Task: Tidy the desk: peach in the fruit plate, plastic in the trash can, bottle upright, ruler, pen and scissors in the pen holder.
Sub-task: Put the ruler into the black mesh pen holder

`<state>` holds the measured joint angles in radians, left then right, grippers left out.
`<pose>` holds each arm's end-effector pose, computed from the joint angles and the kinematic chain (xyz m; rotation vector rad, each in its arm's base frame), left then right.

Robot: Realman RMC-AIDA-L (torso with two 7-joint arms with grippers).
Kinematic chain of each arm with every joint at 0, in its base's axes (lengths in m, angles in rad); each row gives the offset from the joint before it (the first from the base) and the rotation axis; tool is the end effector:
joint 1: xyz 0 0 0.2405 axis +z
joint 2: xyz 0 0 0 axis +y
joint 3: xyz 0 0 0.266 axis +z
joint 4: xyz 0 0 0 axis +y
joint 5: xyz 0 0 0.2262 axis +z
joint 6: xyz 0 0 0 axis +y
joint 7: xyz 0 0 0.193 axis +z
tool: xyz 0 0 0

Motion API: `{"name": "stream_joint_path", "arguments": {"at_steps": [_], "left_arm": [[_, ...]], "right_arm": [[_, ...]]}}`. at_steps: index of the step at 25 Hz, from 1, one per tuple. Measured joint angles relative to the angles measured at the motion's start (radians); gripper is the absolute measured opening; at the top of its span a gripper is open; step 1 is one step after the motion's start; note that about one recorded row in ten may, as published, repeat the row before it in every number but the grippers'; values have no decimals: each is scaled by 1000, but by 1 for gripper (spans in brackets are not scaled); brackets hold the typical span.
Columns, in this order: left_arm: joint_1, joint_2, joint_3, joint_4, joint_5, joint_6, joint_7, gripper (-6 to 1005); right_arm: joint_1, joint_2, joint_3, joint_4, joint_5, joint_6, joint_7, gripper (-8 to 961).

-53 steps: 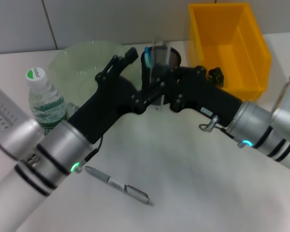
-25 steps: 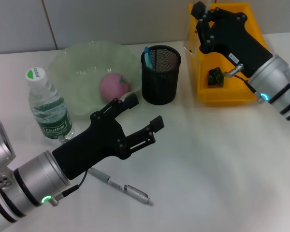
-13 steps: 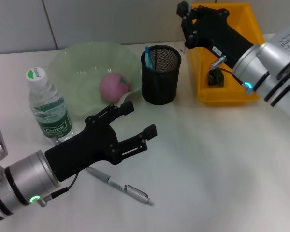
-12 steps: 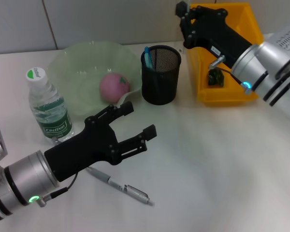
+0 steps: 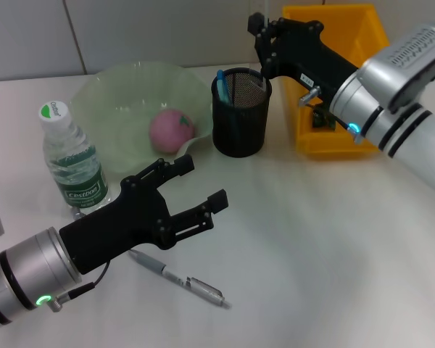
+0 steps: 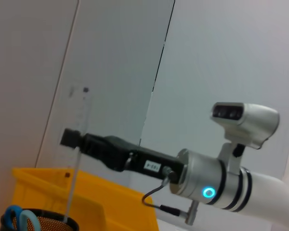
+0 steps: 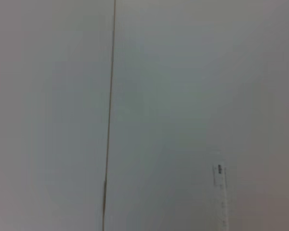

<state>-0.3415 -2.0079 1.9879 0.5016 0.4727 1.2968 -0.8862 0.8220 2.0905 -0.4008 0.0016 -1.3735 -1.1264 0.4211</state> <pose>-0.2177 0.3117 -0.1142 -2.5115 -0.5340 -1.1741 0.2030 0.4688 -0.0761 -2.0331 0.3315 0.8696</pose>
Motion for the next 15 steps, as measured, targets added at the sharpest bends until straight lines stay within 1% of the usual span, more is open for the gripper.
{"name": "stream_joint_path", "arguments": {"at_steps": [5,10,15], "left_arm": [[1,3,-1,0,1,5,0,864],[4,10,-3,0,1,15,0,864],[10,12,-12,0,2,19,0,864]], "right_arm": [[17,0,8,15,3,49,0,28],[26,0,9,26,4,88,1,29],[29,0,10,38,4,99,13,31]]}}
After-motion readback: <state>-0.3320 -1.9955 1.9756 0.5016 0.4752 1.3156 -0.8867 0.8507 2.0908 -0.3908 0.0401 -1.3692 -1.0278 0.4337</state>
